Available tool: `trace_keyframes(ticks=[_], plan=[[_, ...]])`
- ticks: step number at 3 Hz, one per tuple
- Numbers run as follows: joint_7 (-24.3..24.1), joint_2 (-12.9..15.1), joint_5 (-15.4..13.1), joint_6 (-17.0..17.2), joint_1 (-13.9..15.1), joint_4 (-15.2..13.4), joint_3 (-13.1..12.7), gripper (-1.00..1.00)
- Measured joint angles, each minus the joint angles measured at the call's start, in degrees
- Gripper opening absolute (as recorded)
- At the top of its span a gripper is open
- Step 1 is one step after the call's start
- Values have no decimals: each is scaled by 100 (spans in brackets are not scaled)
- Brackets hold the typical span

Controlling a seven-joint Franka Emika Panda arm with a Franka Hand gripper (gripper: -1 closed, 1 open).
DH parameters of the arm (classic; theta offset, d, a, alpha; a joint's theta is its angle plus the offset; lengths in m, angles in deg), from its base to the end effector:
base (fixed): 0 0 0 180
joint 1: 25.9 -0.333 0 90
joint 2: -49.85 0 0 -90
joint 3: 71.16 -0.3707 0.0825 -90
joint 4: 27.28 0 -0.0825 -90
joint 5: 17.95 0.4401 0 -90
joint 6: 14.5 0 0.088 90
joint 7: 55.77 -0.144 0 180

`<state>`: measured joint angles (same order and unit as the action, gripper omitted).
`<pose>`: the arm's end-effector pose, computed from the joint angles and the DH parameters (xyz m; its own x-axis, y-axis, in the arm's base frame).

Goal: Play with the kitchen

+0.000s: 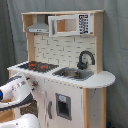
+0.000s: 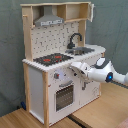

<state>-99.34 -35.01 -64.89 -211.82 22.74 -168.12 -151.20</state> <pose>0.3948 0.4132 0.3433 -0.0481 0.9886 0.1430 0.1453 -0.1347 0.9802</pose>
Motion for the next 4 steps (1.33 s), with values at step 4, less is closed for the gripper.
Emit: trace_keyframes(ticks=[4], plan=[[-1330, -106, 819, 358, -643, -22, -360, 100]])
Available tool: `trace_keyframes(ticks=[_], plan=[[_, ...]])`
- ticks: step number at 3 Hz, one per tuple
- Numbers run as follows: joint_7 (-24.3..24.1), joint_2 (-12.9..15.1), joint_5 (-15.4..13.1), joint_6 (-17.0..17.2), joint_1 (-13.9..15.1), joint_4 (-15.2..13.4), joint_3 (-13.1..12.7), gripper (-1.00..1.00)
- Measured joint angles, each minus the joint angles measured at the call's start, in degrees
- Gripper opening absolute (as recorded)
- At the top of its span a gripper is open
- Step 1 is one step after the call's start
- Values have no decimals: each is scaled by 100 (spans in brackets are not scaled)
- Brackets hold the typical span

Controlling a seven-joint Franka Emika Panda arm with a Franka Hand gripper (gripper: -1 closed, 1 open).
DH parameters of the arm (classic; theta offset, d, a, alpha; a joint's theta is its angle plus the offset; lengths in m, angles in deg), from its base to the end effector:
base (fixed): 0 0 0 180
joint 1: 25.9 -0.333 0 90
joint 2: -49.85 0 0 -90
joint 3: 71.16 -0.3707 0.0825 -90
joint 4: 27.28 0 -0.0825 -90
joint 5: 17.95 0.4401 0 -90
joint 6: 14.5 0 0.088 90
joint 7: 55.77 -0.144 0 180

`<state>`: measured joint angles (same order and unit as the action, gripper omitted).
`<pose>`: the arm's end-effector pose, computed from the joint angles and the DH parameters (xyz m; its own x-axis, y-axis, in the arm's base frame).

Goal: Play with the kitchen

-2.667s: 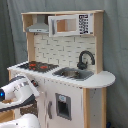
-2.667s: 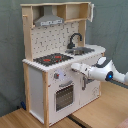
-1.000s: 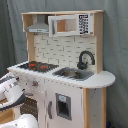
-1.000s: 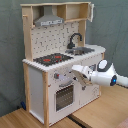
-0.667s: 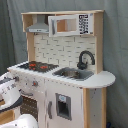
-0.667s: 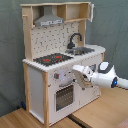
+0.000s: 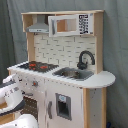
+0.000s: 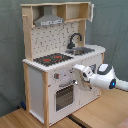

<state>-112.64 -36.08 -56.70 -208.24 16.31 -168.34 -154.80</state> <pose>0.3518 0.4578 0.3251 -0.0808 0.8950 0.4387 0.1604 -0.4227 0.8920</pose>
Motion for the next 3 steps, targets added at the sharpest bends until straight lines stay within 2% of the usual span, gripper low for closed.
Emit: trace_keyframes(ticks=[1, 3], plan=[[-541, -3, 0, 331, -22, -48, -168, 100], [-1448, -11, 0, 1140, -242, -117, -522, 100]])
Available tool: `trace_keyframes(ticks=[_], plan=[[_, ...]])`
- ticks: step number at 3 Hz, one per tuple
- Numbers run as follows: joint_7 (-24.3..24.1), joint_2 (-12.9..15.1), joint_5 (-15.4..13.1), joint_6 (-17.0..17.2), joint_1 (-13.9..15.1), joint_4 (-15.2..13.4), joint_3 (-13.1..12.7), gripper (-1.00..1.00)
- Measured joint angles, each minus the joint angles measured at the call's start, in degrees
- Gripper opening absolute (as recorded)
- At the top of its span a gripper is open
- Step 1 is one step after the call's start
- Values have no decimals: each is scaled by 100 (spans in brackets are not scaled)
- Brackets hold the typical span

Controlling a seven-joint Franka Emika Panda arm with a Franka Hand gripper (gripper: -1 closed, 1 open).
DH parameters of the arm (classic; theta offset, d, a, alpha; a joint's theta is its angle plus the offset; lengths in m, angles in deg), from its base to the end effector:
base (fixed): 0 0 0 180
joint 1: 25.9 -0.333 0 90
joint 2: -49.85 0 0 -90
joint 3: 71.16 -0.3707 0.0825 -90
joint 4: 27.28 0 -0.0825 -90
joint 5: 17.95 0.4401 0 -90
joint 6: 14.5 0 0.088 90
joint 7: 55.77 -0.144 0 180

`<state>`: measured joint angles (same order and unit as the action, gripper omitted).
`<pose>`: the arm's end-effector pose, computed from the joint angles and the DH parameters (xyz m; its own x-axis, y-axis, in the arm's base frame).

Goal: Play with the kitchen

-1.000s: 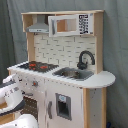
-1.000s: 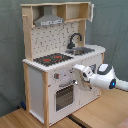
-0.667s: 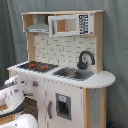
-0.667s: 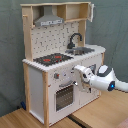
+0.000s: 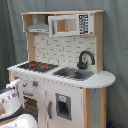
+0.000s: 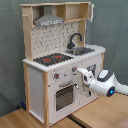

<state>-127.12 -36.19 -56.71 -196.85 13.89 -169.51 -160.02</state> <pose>0.3516 0.4386 0.2860 0.0399 0.8087 0.5868 0.0528 -0.5882 0.8070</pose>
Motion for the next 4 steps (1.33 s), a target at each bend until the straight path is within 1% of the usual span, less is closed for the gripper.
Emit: trace_keyframes(ticks=[1, 2, 3, 4], plan=[[-390, -25, 0, 386, -103, 7, -180, 100], [-818, -61, -7, 741, -92, 14, -357, 100], [-1242, -69, -14, 1062, 9, 83, -595, 100], [-1407, -87, -16, 1238, 351, 497, -638, 100]])
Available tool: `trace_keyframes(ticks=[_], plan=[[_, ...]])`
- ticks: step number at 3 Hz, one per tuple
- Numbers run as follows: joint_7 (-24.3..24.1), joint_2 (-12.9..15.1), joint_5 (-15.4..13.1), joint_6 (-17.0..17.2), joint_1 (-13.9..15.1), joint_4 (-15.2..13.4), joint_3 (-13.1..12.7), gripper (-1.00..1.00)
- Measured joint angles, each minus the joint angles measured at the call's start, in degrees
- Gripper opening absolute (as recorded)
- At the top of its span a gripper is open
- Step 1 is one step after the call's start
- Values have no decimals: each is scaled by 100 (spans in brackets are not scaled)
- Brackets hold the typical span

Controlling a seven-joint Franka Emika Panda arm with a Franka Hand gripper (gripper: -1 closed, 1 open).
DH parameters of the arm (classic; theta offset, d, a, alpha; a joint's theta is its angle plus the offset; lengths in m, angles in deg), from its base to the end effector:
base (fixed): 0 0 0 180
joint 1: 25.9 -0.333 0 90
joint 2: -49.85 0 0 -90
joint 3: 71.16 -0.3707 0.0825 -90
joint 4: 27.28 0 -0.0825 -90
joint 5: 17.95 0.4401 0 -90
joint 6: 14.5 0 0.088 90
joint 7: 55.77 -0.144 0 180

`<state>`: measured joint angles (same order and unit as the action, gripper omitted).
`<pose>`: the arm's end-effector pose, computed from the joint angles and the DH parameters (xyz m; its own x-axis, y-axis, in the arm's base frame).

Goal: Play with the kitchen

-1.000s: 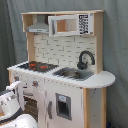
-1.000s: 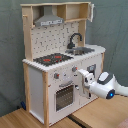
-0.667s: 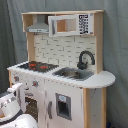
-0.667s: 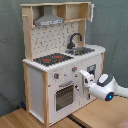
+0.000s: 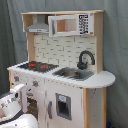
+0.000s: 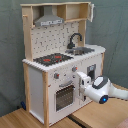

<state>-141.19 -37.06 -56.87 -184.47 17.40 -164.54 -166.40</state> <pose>0.3776 0.4379 0.2424 0.0916 0.7085 0.6998 -0.1078 -0.6915 0.7143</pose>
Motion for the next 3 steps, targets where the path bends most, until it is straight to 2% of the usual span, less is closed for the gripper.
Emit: trace_keyframes(ticks=[1, 2, 3], plan=[[-30, 1, -321, -299, 287, 251, 15, 100], [-25, 1, -583, -784, 328, 130, 160, 100], [55, 1, -585, -1322, 482, 132, 264, 100]])
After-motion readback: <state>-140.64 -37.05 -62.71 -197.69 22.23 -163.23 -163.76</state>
